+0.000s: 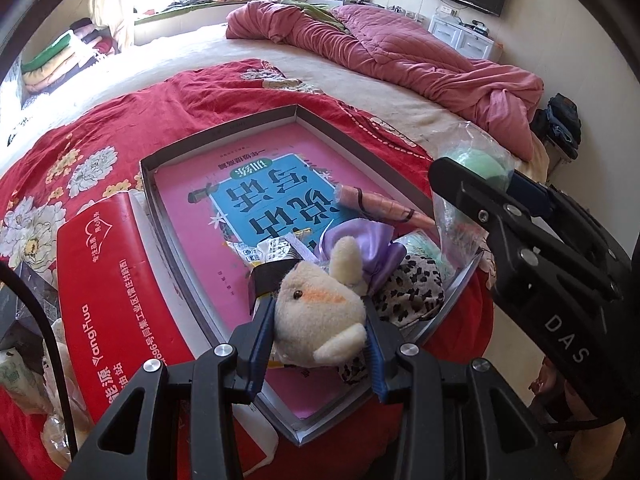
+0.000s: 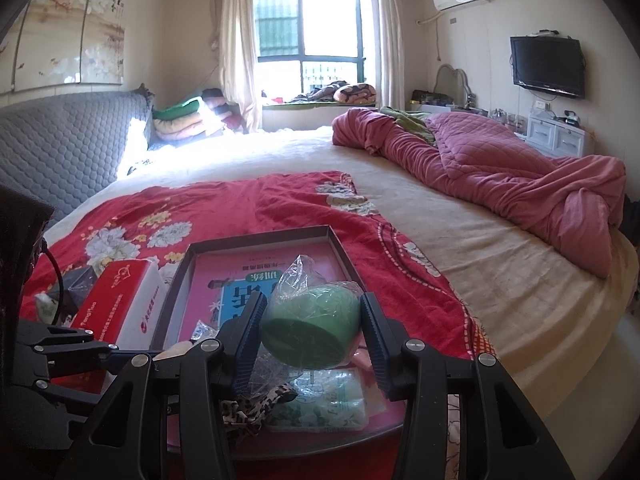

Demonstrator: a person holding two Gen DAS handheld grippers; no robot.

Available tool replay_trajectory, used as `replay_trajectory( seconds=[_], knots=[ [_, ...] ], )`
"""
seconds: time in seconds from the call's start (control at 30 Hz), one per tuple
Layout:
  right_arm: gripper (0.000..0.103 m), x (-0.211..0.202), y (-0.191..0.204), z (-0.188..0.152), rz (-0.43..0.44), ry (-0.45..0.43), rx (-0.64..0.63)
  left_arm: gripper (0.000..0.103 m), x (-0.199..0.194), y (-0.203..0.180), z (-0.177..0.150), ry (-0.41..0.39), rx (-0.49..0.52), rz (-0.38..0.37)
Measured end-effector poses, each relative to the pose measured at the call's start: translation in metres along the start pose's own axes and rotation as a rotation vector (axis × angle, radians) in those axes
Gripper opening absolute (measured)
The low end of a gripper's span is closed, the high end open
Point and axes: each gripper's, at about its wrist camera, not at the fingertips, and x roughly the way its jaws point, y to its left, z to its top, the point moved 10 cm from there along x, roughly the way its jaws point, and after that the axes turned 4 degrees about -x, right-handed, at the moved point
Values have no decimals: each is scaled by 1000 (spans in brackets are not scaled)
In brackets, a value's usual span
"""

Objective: Organize soft objects
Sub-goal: 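Lower and release the bunny in the tray with the left tool while the right tool releases the ball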

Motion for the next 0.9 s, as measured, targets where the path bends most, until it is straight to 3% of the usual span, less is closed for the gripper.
replay_trajectory(
  seconds=[0.27, 0.63, 0.9],
  knots=[
    [49, 14, 1, -2, 33, 27, 33, 41, 2, -1, 1, -1, 9, 10],
    [49, 42, -1, -13, 142, 93, 184, 41, 2, -2, 0, 5, 15, 13],
    [49, 54, -7, -24, 128, 132, 202, 41, 3, -2, 1, 9, 18, 17]
  ],
)
